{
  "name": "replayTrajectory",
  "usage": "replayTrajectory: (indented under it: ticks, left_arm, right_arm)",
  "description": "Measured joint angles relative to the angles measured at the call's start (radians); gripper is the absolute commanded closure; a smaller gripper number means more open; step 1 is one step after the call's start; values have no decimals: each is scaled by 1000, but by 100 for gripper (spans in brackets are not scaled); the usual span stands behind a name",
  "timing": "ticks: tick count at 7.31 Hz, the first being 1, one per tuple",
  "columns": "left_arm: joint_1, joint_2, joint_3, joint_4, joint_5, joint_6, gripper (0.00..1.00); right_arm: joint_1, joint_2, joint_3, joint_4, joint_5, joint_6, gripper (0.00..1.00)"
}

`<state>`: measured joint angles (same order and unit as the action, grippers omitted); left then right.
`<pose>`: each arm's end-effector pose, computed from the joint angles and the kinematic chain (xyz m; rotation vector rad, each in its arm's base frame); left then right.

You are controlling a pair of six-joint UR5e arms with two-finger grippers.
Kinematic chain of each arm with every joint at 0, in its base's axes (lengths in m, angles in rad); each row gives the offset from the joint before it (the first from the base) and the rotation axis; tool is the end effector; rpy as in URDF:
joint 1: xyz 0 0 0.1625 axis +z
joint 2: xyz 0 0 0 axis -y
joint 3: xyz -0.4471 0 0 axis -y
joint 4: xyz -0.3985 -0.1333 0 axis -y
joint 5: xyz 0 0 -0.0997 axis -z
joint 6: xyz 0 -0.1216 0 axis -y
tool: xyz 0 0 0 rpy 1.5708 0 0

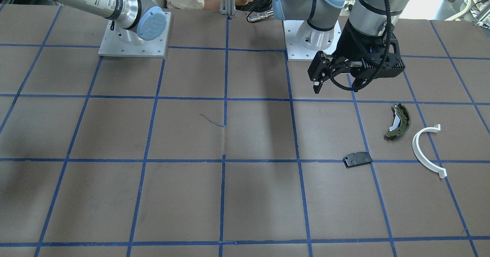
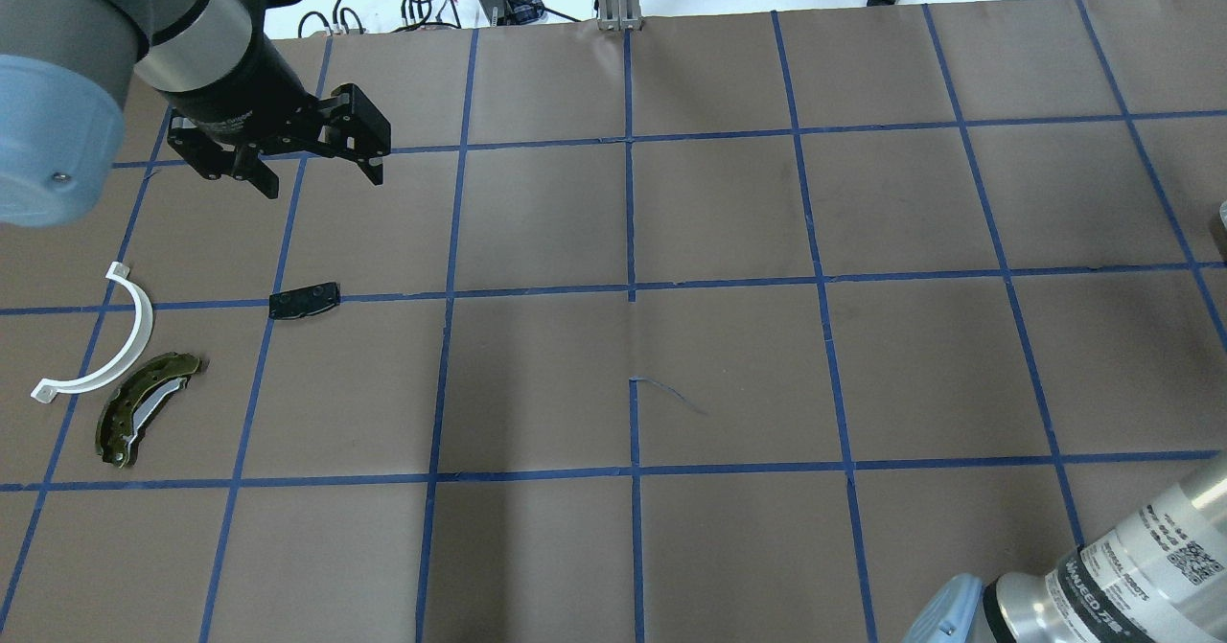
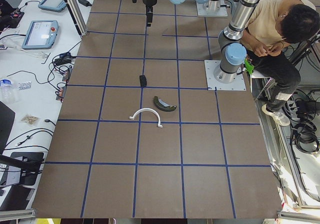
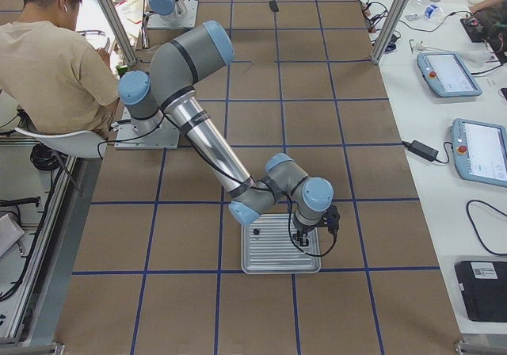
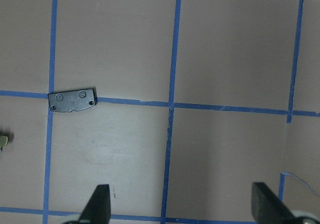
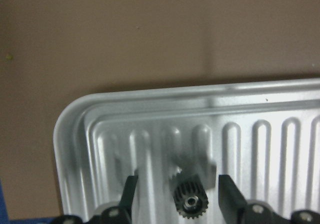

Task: Place bearing gear from tray to pile

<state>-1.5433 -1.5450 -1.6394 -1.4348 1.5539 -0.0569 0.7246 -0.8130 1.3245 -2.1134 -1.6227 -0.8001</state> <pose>-0.1216 -0.5007 0.4806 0.1304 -3.1172 0.1451 -0.4836 -0.5977 0.1739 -0.0723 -3.0825 -0.0261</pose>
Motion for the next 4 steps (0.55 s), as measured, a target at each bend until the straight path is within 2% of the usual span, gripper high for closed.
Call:
replayTrajectory:
  ticks: [1,2,4]
  left_arm:
    - [1,-2,-3,8,0,1,0]
    - [1,-1,-4,14,-1,0,0]
    - [1,1,-6,17,-1,0,0]
  right_arm:
    - [0,-1,0,2,-6,0,93]
    - [-1,-3,0,5,-13,0,100]
    - [0,-14,-3,14,-29,-2,100]
